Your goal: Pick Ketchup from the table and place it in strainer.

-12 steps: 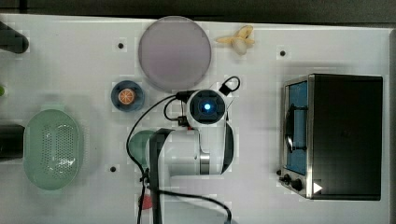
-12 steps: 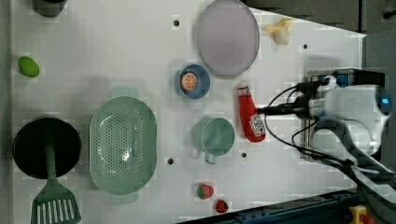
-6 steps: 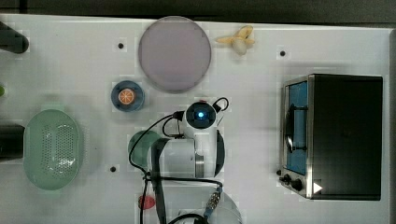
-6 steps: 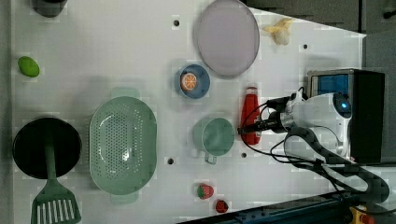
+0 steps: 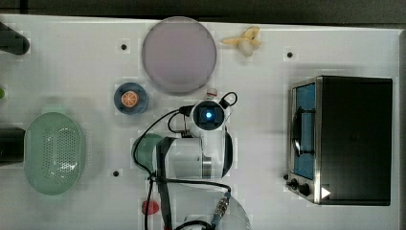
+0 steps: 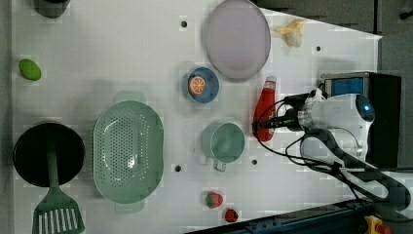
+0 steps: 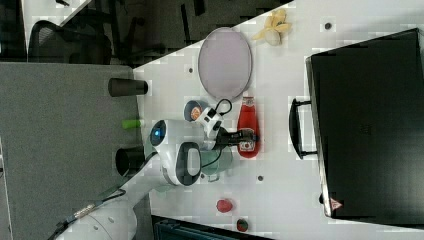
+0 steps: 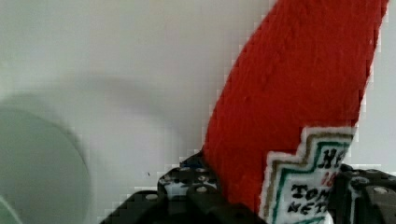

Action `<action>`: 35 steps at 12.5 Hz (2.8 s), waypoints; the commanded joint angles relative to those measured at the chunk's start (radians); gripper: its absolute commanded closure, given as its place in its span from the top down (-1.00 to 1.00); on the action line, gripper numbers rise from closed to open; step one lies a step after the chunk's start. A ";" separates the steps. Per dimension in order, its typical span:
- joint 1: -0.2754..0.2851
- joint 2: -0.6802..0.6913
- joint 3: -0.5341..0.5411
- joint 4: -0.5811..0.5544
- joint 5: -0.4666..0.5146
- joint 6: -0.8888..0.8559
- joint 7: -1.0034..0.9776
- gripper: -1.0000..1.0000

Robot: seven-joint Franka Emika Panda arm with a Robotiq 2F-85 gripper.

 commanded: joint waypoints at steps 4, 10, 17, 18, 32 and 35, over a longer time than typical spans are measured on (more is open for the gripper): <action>0.003 -0.385 0.017 0.081 0.003 -0.350 -0.008 0.24; 0.061 -0.491 0.201 0.247 0.063 -0.637 0.307 0.24; 0.120 -0.349 0.537 0.287 0.063 -0.471 0.846 0.24; 0.124 -0.307 0.576 0.286 0.063 -0.404 0.919 0.24; 0.028 -0.334 0.590 0.316 0.039 -0.500 1.142 1.00; -0.061 -0.480 0.446 0.356 0.039 -0.695 1.050 1.00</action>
